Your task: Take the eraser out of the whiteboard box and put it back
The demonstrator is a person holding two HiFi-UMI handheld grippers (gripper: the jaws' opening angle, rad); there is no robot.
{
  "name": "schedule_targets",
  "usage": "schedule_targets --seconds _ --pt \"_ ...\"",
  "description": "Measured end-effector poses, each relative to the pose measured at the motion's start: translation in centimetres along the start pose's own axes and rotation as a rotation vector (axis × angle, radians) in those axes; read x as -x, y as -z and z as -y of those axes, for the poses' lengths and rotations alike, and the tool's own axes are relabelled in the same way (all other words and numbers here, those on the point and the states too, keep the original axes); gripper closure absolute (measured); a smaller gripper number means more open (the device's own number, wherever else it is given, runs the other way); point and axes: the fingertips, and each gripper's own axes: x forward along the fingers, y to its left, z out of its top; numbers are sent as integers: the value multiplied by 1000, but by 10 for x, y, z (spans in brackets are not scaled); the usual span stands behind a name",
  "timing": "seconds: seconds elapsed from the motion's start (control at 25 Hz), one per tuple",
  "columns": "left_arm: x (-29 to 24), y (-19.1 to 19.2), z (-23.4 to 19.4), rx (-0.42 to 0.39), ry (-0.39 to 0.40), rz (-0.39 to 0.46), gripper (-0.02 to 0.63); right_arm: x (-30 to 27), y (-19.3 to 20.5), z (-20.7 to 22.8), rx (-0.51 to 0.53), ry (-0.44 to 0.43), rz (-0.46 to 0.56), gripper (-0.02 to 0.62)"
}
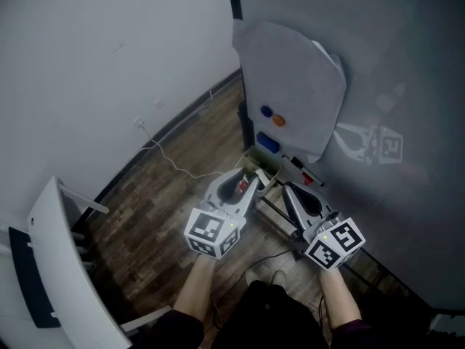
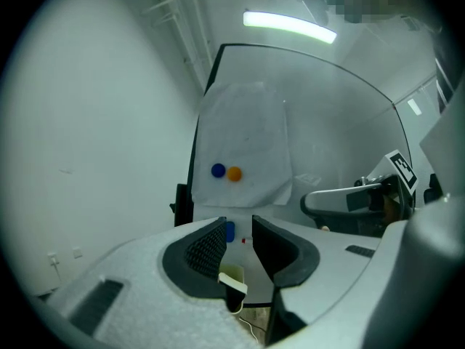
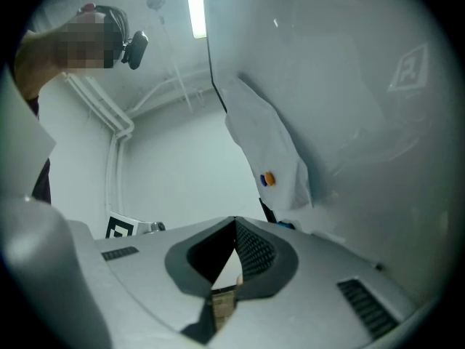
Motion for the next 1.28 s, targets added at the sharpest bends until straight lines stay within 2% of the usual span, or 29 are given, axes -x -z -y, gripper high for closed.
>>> schedule_targets --seconds 0.2,0.48,0.8,1.04,1.28 --pt "16 -30 12 -33 -19 50 562 5 -18 -15 28 -31 20 592" --pt "22 -43 22 -68 -38 66 600 11 -27 -19 39 -51 35 592" --pt "42 -80 44 -122 -44 153 601 16 -50 -32 67 -87 82 592" --pt "61 -117 59 -172 -61 249 601 18 -75 -54 138 -147 140 592" --pt "70 -130 70 -215 -74 271 601 20 -88 -66 196 -164 176 592"
